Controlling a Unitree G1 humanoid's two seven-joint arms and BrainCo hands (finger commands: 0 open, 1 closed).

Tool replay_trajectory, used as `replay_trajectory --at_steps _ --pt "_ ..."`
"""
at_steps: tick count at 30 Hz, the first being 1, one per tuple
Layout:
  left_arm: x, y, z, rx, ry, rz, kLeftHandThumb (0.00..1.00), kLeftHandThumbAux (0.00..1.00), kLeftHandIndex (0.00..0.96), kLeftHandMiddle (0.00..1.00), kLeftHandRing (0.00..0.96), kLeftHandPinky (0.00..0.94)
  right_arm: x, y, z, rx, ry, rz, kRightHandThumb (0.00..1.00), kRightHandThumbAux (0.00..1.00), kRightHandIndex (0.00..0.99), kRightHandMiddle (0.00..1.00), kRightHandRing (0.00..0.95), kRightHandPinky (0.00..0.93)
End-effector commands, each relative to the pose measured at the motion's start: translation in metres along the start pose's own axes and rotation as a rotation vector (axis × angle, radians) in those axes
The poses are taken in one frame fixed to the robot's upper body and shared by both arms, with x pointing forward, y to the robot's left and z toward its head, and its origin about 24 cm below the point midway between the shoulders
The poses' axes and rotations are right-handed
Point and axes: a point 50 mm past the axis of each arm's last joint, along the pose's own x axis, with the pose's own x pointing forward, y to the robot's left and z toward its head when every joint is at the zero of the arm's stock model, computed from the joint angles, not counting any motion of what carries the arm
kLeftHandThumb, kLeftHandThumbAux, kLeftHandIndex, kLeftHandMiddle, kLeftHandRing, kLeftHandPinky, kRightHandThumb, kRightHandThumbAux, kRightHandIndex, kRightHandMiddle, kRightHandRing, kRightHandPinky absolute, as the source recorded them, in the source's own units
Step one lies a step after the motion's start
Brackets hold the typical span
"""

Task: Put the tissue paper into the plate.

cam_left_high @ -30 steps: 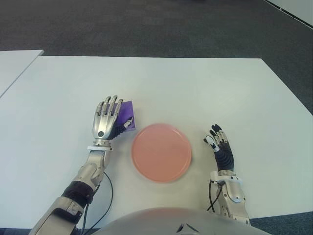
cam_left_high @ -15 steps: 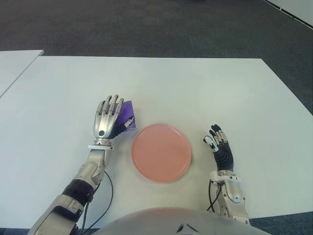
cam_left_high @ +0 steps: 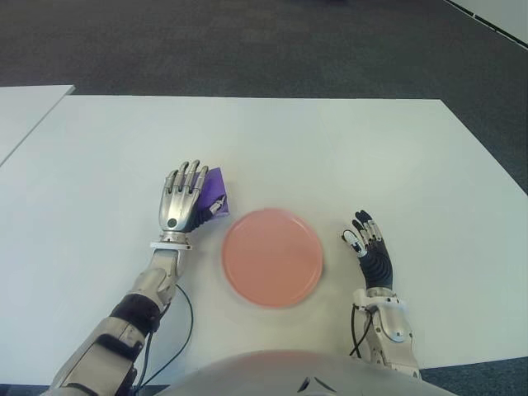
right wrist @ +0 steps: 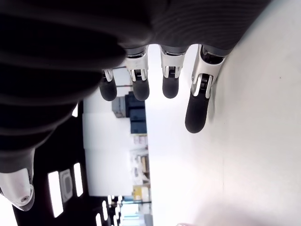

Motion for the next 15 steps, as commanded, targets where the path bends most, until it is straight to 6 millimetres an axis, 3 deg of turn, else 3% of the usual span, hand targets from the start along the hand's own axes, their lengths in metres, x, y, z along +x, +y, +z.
replay_trajectory --at_steps 1,15 --pt "-0.006 -0.013 -0.002 0.01 0.016 -0.078 0.255 0.117 0.0 0.0 0.0 0.0 -0.014 -0.002 -0.027 0.02 0.171 -0.017 0.356 0.526 0.0 0.01 0.0 0.0" --pt "-0.012 -0.026 -0.007 -0.014 0.043 -0.209 0.242 0.135 0.0 0.0 0.0 0.0 -0.017 -0.005 -0.026 0.047 0.174 -0.025 0.354 0.522 0.0 0.017 0.0 0.0"
